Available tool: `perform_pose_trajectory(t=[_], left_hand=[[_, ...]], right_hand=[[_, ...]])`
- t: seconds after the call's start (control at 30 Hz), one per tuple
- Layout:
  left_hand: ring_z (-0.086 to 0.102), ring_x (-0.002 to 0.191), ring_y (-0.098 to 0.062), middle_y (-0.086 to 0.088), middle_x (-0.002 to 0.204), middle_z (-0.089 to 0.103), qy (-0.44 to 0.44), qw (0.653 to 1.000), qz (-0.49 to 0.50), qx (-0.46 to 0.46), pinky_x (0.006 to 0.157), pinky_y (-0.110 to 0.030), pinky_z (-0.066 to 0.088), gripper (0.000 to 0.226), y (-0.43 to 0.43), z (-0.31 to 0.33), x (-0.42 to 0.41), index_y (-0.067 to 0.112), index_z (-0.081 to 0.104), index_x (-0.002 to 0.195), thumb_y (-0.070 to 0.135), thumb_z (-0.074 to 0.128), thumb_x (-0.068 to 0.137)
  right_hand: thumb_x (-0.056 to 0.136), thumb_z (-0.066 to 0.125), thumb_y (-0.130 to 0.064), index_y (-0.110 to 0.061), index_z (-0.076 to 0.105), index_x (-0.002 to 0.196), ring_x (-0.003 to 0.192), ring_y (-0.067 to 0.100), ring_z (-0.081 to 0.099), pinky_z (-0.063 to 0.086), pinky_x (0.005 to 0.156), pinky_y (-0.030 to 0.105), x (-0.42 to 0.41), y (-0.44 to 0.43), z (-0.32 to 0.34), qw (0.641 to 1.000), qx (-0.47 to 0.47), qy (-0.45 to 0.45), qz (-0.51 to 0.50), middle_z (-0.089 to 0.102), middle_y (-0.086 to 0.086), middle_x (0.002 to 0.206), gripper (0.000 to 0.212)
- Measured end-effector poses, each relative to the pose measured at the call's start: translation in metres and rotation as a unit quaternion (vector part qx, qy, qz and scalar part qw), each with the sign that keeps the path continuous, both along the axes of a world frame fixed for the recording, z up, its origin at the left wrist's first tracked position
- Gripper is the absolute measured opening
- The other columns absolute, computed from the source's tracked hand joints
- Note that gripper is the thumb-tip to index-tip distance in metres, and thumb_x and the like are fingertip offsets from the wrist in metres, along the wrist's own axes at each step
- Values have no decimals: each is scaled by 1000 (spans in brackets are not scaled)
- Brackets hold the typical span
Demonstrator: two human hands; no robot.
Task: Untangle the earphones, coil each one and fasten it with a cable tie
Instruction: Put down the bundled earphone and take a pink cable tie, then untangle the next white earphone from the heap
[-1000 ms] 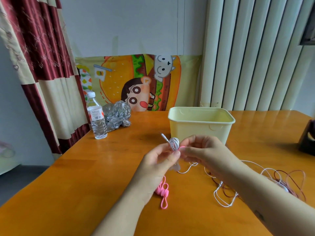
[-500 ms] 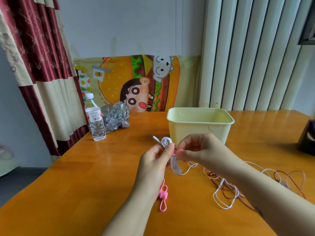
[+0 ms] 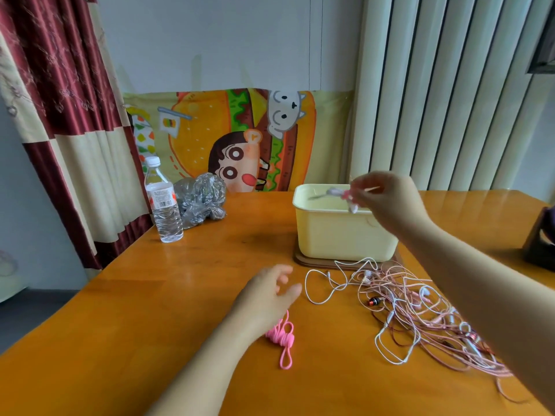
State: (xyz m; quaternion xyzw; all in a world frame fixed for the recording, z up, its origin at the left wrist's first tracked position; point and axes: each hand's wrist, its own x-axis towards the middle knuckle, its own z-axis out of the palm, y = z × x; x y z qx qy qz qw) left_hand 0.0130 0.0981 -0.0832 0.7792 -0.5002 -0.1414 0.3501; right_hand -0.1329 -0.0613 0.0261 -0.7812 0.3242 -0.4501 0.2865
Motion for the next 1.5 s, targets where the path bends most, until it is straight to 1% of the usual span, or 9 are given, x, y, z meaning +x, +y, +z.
perform_pose_trajectory(t=[0.13,0.33,0.43,0.57,0.8,1.1,1.23,1.37,1.5], left_hand=[[46,120,-8,11,130,49,-74,988,-46,130,103,-35,39,38,10,-20,0,36,50,129,43,53,92],[43,122,-7,14,133,46,-70,988,-58,125,103,-31,39,36,16,-22,-1,38,51,128,43,52,93],[46,118,-7,14,128,48,-64,990,-54,116,99,-28,42,34,18,-22,0,37,52,126,42,53,93],[50,106,-6,12,113,55,-61,991,-41,110,90,-25,44,21,17,-25,2,33,61,111,40,53,93],[60,88,-9,7,96,66,-29,997,64,21,76,-24,48,13,6,-31,15,25,65,93,22,52,96],[56,87,-6,10,99,61,-60,995,73,-29,64,-14,45,13,6,-20,13,25,64,99,24,51,96],[54,87,-5,11,100,59,-86,993,56,-51,69,-17,47,13,2,-13,-1,27,63,99,26,51,96],[54,87,-2,13,99,58,-90,993,15,-71,70,-13,44,13,-2,-3,-18,28,64,98,25,51,95],[57,87,0,15,96,63,-46,994,-64,-73,70,-10,43,14,-8,9,-41,29,66,97,27,52,95]], right_hand=[[88,59,-8,-13,73,99,80,16,62,43,62,9,16,-44,4,992,-60,46,-98,71,5,98,19],[94,50,-10,-11,62,122,76,19,61,48,66,18,21,-61,-22,946,-72,310,-56,64,12,121,30],[93,54,-12,-14,59,125,106,24,60,46,90,30,14,-51,-30,944,-106,312,-31,56,9,133,32],[92,58,-14,-16,65,116,97,15,61,50,87,26,-2,-20,-37,938,-164,301,46,61,3,122,25],[90,58,-29,-31,64,114,100,8,61,52,88,25,-40,14,-86,811,-108,560,129,64,-12,116,25],[82,52,-5,-30,69,103,101,13,58,49,87,30,-77,3,-107,814,-94,550,162,62,-8,109,37],[79,46,6,-26,69,107,124,11,44,44,96,29,-83,8,-103,812,-121,549,157,50,-8,133,48],[91,51,-25,-33,64,112,133,10,30,37,101,27,-90,10,-101,774,-245,564,151,40,-14,142,26],[92,57,-29,-22,72,98,102,14,56,44,89,26,-83,13,-86,872,-199,421,152,65,-7,108,18]])
